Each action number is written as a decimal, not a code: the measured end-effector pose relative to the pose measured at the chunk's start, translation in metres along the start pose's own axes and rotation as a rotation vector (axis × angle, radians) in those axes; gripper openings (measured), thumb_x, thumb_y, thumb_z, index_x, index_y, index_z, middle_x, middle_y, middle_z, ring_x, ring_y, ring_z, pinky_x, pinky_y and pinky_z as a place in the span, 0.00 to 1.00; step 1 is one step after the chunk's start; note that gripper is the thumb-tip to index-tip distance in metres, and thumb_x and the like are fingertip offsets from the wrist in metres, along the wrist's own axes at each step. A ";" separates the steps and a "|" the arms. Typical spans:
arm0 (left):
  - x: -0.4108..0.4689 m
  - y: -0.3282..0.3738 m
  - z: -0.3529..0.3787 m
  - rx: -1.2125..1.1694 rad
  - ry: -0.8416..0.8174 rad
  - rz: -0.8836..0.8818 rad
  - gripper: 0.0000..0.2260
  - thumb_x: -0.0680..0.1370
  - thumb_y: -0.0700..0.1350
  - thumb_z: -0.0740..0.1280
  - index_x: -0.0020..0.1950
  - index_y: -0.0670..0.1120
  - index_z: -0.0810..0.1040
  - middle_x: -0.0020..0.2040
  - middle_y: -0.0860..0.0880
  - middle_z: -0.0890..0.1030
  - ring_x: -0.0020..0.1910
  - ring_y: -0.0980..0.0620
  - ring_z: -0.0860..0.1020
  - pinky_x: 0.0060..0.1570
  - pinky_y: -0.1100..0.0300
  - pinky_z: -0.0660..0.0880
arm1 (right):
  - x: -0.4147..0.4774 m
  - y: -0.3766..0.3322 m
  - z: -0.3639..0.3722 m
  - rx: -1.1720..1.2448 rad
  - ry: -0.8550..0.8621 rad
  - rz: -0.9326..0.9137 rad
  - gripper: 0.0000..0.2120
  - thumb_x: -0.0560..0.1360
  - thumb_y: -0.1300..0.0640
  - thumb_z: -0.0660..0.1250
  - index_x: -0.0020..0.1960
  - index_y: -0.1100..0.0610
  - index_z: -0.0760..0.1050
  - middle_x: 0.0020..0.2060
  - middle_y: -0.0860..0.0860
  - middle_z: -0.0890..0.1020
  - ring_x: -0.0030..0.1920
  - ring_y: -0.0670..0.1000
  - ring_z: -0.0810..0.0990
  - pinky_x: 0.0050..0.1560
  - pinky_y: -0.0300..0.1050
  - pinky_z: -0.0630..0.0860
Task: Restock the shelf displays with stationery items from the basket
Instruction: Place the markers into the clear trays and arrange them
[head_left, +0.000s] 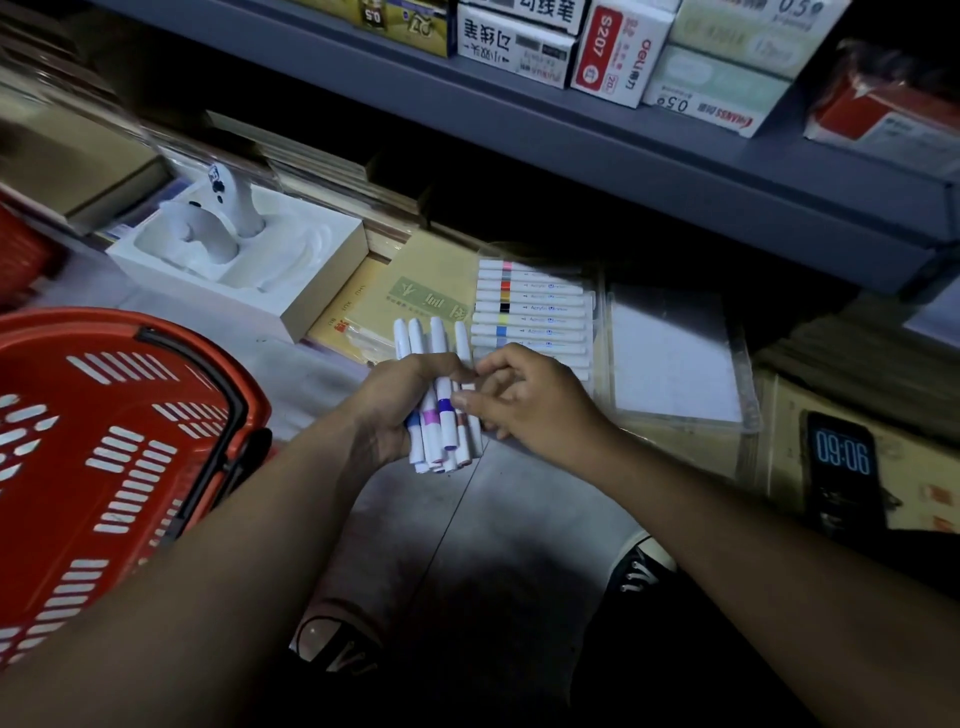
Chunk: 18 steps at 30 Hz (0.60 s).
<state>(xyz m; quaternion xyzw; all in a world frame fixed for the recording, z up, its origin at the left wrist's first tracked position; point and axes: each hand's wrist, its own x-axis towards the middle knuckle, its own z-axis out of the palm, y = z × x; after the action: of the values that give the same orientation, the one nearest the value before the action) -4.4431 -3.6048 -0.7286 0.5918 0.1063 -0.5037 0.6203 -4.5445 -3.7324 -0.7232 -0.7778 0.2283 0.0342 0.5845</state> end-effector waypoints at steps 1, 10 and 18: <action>-0.001 0.000 0.002 0.000 -0.014 0.000 0.11 0.75 0.34 0.67 0.57 0.32 0.76 0.40 0.35 0.80 0.31 0.41 0.81 0.32 0.53 0.80 | 0.001 -0.001 0.000 0.041 -0.011 0.021 0.16 0.73 0.55 0.78 0.55 0.59 0.76 0.40 0.52 0.81 0.34 0.49 0.83 0.37 0.48 0.82; -0.001 -0.002 0.003 -0.099 -0.019 0.016 0.21 0.73 0.32 0.67 0.66 0.30 0.71 0.58 0.25 0.79 0.58 0.25 0.79 0.57 0.29 0.76 | 0.000 -0.010 -0.006 0.224 -0.020 0.148 0.01 0.76 0.67 0.71 0.45 0.64 0.79 0.33 0.52 0.82 0.36 0.55 0.85 0.39 0.53 0.85; 0.006 0.007 -0.010 -0.176 0.181 0.114 0.12 0.73 0.34 0.67 0.55 0.38 0.71 0.42 0.34 0.79 0.34 0.39 0.81 0.39 0.49 0.82 | 0.015 0.008 -0.034 -0.391 0.192 -0.109 0.03 0.76 0.60 0.69 0.47 0.57 0.81 0.40 0.50 0.83 0.39 0.51 0.82 0.40 0.47 0.80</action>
<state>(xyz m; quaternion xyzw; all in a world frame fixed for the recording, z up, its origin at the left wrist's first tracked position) -4.4301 -3.6003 -0.7310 0.5831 0.1718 -0.4012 0.6853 -4.5413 -3.7705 -0.7241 -0.8873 0.2294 -0.0280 0.3992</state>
